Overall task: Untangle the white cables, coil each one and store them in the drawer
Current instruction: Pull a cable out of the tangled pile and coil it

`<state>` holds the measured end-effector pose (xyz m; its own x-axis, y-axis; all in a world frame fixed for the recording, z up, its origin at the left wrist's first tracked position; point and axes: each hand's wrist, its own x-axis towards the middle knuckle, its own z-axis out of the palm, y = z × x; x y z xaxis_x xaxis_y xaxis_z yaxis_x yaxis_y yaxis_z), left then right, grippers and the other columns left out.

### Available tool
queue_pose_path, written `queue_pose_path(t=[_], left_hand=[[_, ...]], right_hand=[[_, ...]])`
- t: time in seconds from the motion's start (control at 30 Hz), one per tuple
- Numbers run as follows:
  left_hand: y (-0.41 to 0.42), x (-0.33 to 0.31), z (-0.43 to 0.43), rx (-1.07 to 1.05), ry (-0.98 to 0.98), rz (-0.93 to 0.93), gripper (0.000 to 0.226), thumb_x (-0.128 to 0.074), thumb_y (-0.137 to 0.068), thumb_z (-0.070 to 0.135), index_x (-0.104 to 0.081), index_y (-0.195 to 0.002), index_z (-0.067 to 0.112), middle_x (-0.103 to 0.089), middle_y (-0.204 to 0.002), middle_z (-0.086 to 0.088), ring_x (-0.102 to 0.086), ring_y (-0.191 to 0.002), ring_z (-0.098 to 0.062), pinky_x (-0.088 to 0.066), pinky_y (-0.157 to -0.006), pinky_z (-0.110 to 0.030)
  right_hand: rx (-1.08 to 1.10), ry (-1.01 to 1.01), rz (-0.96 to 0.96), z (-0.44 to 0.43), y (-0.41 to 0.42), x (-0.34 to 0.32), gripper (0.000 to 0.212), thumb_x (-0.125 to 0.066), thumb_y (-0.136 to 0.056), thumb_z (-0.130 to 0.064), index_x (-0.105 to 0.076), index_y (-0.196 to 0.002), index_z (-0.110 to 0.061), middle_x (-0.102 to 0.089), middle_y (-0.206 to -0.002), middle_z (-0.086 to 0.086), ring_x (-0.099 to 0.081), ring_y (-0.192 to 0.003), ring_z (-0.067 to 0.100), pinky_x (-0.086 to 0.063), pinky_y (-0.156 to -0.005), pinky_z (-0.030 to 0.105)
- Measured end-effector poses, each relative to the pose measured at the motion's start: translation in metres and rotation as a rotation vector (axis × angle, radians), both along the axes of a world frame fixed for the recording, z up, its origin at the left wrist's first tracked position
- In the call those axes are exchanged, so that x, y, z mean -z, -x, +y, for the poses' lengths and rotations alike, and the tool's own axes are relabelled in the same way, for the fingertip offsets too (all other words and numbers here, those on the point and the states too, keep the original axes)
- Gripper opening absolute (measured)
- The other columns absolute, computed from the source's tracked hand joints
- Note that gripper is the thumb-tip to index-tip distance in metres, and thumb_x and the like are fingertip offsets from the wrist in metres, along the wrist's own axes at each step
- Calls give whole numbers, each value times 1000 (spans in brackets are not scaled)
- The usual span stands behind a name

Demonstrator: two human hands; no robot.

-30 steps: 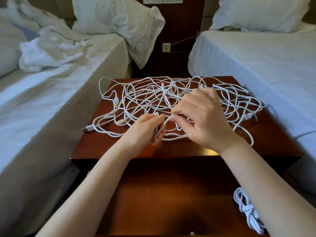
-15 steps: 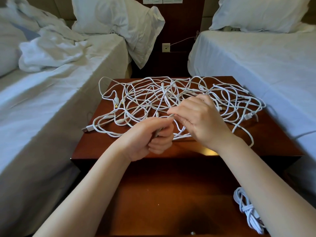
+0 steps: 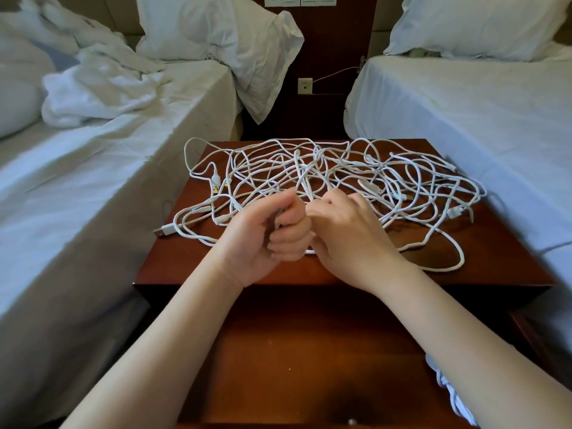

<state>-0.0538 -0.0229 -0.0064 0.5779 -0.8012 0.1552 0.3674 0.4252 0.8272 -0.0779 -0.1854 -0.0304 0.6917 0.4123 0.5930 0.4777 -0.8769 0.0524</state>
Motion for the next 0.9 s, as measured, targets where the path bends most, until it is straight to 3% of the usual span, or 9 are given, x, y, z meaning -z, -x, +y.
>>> queue_pose_path(t=[0.17, 0.27, 0.33, 0.47, 0.6, 0.7, 0.8, 0.9], left_hand=[[-6, 0, 4, -52, 185, 130, 34, -42, -91, 26, -47, -58, 16, -26, -51, 6, -23, -45, -7, -33, -39, -15], [-3, -1, 1, -233, 181, 159, 31, -42, -87, 24, -48, -57, 17, -35, -50, 7, -29, -43, -4, -33, -40, -16], [-1, -3, 0, -407, 122, 130, 33, -37, -91, 19, -44, -60, 16, -33, -51, 6, -30, -43, -6, -32, -41, -17], [2, -6, -9, -640, 74, 78, 34, -26, -101, 18, -35, -68, 14, -34, -51, 5, -29, -45, -7, -30, -44, -18], [-1, -7, -7, -808, 151, 40, 34, -27, -101, 17, -35, -69, 15, -36, -52, 6, -31, -46, -8, -31, -46, -19], [-7, -7, -2, -914, 226, 41, 33, -26, -102, 15, -37, -70, 14, -37, -54, 4, -33, -48, -9, -32, -48, -19], [-14, -9, 8, -1065, 300, 43, 32, -29, -100, 8, -40, -70, 13, -41, -56, 1, -38, -50, -11, -35, -50, -21], [-22, -9, 16, -1189, 283, 106, 33, -33, -101, 8, -43, -70, 12, -45, -57, 0, -42, -51, -11, -37, -51, -20]], right_hand=[[15, 48, -12, 11, -1, 11, 29, -42, -90, -27, -68, -88, -15, -62, -83, -1, -53, -69, 25, -33, -63, 33], [-44, 17, 7, 12, 0, 11, 10, -64, -86, -20, -69, -93, -13, -63, -83, 1, -57, -67, 28, -27, -66, 32], [-52, 1, 30, 14, 1, 11, 17, -71, -83, -18, -69, -99, -13, -64, -84, 2, -61, -67, 28, -29, -65, 31], [-44, -29, 43, 17, 1, 10, 17, -66, -84, -21, -69, -99, -14, -67, -84, 1, -65, -66, 26, -32, -61, 29], [-14, -47, 78, 14, 0, 12, 12, -64, -85, -22, -69, -94, -15, -67, -82, 1, -65, -64, 27, -31, -61, 27], [14, -47, 96, 13, -1, 16, 11, -68, -84, -23, -70, -90, -14, -67, -78, 1, -65, -66, 27, -41, -58, 30], [33, -63, 120, 9, -2, 19, 17, -60, -86, -27, -70, -84, -14, -65, -75, 0, -64, -67, 27, -47, -57, 33], [20, -79, 106, 3, -4, 22, 23, -51, -88, -28, -65, -79, -14, -61, -72, -1, -61, -62, 25, -44, -52, 30]])
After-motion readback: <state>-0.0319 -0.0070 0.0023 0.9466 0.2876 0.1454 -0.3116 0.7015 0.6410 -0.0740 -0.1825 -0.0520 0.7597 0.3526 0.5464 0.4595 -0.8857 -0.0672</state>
